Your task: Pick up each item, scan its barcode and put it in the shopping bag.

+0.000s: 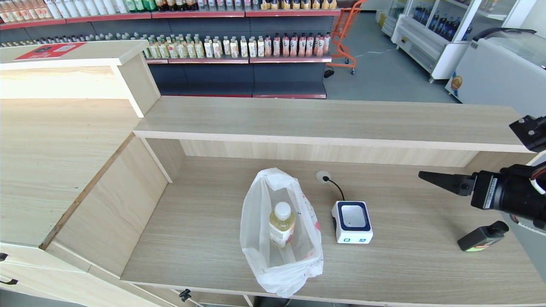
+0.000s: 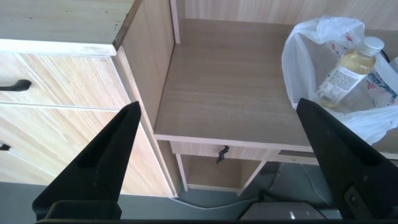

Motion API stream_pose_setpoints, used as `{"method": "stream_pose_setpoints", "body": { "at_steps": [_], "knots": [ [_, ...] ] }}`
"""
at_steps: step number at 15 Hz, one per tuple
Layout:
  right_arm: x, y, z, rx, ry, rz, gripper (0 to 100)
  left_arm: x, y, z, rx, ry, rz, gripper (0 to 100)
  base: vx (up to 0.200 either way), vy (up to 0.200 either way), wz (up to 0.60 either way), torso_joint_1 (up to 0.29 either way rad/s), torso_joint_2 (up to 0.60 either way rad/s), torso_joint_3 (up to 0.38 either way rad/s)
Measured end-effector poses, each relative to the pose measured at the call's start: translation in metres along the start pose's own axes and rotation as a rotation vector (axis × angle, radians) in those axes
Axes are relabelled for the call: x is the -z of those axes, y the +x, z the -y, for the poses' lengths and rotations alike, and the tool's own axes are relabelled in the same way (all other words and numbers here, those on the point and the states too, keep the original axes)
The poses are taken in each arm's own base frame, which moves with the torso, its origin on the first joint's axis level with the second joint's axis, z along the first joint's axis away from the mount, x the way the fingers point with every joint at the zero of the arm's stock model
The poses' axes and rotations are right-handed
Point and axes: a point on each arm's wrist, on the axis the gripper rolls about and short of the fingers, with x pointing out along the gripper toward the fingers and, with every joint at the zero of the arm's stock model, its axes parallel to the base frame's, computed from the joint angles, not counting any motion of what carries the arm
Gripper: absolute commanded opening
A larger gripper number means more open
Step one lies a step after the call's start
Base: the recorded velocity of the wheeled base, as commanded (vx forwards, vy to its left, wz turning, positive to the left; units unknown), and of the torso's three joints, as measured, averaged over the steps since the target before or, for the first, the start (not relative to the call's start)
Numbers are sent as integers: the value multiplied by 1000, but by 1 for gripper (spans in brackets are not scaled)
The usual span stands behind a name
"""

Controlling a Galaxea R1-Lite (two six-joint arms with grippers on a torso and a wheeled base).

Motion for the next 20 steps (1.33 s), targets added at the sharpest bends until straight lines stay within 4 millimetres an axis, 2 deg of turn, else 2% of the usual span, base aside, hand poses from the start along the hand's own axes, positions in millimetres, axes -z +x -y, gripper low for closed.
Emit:
{"method": "stream_pose_setpoints", "body": {
  "at_steps": [5,6,10,16,20],
  "knots": [
    [10,-14,0,17,8,-12,100,0,0,0,0,2,0,100,-200,-200,0,0,4,1],
    [12,-15,0,20,9,-14,100,0,0,0,0,2,0,100,0,0,0,0,0,0],
    [16,-13,3,34,-22,-31,100,0,0,0,2,1,0,100,0,-200,0,1,-6,5],
    [28,5,48,289,-128,-149,100,0,0,0,0,4,0,100,0,-200,0,8,3,2],
    [38,18,76,409,-297,-277,100,0,0,0,0,5,0,100,0,-200,0,5,2,2]
  ]
}}
